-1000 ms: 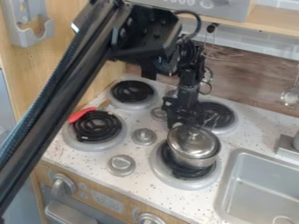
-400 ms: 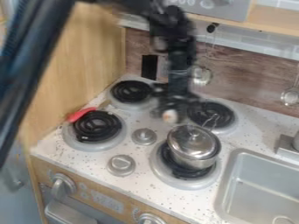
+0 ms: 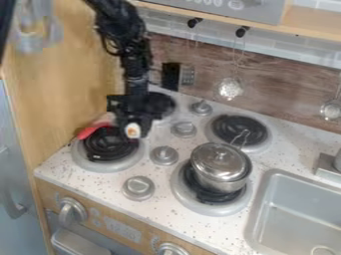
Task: Take the red object out of the pot and put it on the left burner
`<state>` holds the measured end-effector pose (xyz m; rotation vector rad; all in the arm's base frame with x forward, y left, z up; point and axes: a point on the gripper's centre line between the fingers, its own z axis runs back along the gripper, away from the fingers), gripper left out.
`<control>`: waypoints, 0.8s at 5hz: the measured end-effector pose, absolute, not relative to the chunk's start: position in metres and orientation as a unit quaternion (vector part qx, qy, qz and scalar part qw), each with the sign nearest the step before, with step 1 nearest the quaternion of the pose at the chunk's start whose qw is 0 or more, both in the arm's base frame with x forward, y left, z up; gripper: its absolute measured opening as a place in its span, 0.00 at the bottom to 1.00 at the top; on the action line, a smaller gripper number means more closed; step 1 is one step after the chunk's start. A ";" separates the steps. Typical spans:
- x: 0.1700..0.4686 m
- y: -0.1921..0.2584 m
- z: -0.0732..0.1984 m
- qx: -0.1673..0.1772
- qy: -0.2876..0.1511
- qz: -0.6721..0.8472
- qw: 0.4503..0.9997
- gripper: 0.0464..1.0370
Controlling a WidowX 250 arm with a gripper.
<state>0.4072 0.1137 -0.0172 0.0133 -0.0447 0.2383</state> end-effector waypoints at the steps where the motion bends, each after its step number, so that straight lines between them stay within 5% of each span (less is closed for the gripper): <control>1: 0.398 0.124 -0.025 0.010 -0.023 0.141 0.990 0.51; 3: 0.394 0.146 -0.019 0.043 -0.015 0.169 0.985 0.59; 4: 0.395 0.147 -0.013 0.049 -0.010 0.171 0.984 0.90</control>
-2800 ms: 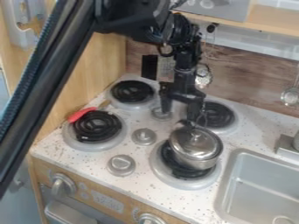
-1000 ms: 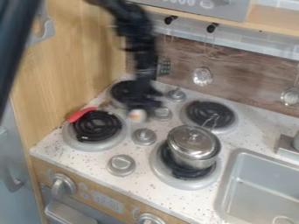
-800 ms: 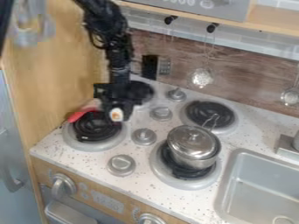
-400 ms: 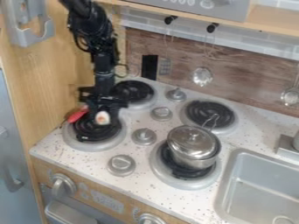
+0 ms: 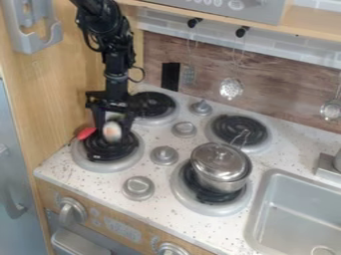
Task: Take the red object out of the pot and put it on the left burner
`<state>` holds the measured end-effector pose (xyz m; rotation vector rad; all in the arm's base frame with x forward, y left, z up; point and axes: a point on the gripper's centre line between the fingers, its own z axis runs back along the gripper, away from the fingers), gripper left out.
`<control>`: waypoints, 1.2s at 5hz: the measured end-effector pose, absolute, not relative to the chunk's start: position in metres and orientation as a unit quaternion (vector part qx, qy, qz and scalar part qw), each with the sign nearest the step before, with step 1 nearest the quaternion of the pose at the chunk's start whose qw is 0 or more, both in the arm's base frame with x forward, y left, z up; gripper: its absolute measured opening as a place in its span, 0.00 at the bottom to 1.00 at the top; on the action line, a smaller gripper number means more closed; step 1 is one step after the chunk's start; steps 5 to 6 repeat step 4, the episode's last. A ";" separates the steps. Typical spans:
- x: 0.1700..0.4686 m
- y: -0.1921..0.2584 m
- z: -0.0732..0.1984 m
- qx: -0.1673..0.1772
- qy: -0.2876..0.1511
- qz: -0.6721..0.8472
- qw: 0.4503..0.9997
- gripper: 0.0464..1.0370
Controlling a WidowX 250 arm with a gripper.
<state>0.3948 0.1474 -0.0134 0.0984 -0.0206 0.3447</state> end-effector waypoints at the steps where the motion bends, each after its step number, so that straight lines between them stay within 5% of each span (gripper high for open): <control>1: 0.391 0.148 -0.014 0.055 0.004 0.163 0.985 0.98; 4: 0.401 0.097 0.021 0.048 -0.042 -0.012 0.998 0.96; 6: 0.401 0.097 0.021 0.048 -0.042 -0.012 0.998 0.96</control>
